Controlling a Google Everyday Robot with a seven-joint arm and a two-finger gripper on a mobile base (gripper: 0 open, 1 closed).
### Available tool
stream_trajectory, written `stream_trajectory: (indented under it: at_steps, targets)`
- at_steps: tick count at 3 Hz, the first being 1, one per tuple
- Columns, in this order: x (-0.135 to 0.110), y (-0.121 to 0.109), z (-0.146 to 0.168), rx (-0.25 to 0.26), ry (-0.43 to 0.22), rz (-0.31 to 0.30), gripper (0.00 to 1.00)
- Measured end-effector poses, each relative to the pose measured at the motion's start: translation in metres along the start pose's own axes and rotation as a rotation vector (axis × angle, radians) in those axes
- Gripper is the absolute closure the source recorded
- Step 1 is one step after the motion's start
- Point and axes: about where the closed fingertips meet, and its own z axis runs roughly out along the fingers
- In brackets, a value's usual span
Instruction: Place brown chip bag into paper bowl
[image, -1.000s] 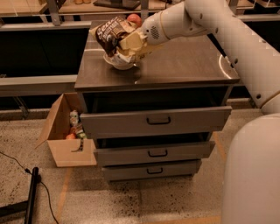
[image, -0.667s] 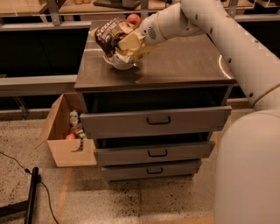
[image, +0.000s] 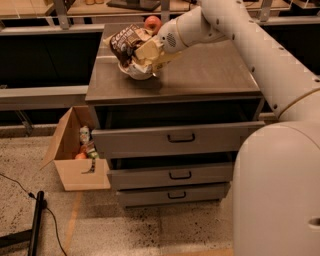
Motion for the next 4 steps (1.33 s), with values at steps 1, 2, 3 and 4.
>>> stream_trajectory:
  at_steps: [1, 2, 3, 4]
  targets:
    - [0.0115, -0.0023, 0.0053, 0.005, 0.029, 0.016, 0.59]
    - [0.0103, -0.0022, 0.0045, 0.005, 0.030, 0.016, 0.36]
    - [0.0102, -0.0022, 0.0044, 0.005, 0.030, 0.016, 0.12]
    - [0.0103, -0.0111, -0.0003, 0.034, 0.028, 0.029, 0.00]
